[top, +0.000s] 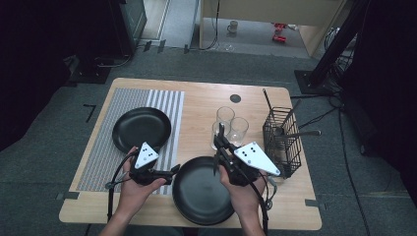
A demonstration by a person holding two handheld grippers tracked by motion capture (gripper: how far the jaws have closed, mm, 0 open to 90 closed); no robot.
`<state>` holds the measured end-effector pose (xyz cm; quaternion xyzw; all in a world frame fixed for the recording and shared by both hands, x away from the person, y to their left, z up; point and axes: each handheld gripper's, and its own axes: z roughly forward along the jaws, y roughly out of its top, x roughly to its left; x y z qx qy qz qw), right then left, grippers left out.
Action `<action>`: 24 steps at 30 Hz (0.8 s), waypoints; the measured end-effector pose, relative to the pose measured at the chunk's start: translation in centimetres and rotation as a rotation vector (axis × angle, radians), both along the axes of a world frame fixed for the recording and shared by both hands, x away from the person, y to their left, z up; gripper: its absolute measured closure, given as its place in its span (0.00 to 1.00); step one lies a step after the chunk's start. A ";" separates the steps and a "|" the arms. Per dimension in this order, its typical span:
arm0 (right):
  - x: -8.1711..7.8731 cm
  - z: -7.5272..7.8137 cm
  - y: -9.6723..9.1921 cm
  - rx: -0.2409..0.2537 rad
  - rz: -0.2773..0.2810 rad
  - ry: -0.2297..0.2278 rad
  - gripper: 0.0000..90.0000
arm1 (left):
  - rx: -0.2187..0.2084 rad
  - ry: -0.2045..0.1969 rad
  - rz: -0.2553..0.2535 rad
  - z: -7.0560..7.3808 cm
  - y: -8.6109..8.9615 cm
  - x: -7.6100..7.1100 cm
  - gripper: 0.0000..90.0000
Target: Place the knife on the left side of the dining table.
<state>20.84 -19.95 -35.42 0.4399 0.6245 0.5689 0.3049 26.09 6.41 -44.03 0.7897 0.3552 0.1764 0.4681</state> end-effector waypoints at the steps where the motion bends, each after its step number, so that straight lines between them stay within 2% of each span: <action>1: 0.1 0.0 0.1 0.000 0.000 0.000 0.94 | -0.007 -0.006 -0.008 0.3 -0.2 0.0 0.08; 8: 0.4 -0.2 1.1 0.008 0.018 0.008 0.94 | -0.024 -0.034 -0.090 1.8 -2.0 -0.3 0.08; 10: 0.4 -0.2 1.4 0.007 0.026 0.002 0.94 | -0.043 -0.033 -0.108 1.9 -2.2 -0.6 0.08; 16: 0.4 -0.2 2.5 0.005 0.034 -0.002 0.94 | -0.081 -0.022 -0.158 2.0 -2.8 -1.3 0.08; 21: 0.4 -0.5 3.5 0.011 0.041 0.001 0.94 | -0.080 -0.013 -0.191 1.5 -3.4 -1.7 0.08; 23: 0.4 -0.6 3.9 0.013 0.042 0.004 0.94 | -0.090 -0.016 -0.198 1.1 -3.7 -1.9 0.17; 24: 0.4 -0.6 4.1 0.015 0.043 0.004 0.94 | -0.080 -0.017 -0.202 0.9 -3.9 -2.0 0.17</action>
